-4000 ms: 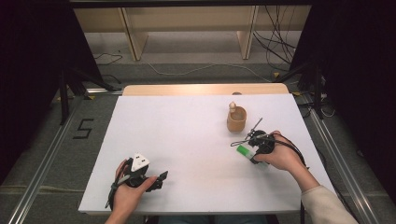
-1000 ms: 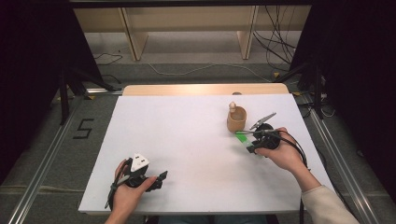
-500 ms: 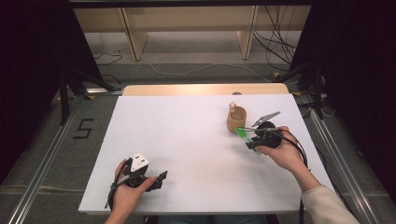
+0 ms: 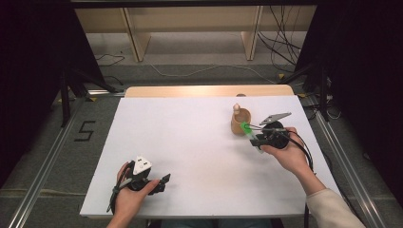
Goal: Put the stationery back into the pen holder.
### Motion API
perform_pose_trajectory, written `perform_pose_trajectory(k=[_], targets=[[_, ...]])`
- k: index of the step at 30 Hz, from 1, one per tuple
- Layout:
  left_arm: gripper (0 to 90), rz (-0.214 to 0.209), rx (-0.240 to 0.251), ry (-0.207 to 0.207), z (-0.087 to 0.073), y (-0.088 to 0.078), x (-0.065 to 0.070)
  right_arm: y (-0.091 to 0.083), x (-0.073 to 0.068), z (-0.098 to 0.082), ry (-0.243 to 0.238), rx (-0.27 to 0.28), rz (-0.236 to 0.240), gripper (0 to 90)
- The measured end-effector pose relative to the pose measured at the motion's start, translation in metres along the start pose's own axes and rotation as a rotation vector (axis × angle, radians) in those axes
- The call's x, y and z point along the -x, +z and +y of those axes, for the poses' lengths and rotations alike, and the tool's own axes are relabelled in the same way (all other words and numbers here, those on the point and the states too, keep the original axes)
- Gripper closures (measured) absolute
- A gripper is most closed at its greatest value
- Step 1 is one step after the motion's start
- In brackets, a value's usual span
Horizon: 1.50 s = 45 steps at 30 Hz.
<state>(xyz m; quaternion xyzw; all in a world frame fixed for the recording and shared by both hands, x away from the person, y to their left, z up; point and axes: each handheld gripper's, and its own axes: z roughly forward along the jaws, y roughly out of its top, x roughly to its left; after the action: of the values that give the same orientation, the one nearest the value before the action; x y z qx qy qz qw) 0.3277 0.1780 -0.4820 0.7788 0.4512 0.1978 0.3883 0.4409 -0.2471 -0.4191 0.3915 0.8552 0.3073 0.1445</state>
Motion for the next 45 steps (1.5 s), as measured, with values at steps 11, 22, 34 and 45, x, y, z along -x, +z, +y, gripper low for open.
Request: perform_pose_trajectory(k=[11,22,34,45], targets=[[17.6,-0.001,-0.001,0.001,0.0,0.0,0.0,-0.002,0.002,0.0,0.018,0.071,0.011,66.3],[17.6,-0.001,0.0,-0.001,0.0,0.001,0.0,-0.007,0.006,0.001,0.058,0.189,0.003,66.2],[17.6,0.0,0.001,-0.002,0.0,0.0,0.0,-0.008,0.009,0.004,0.101,0.282,-0.006,66.2],[17.6,-0.001,0.0,-0.003,0.0,0.001,0.0,-0.006,0.012,0.008,0.12,0.353,-0.019,66.2]])
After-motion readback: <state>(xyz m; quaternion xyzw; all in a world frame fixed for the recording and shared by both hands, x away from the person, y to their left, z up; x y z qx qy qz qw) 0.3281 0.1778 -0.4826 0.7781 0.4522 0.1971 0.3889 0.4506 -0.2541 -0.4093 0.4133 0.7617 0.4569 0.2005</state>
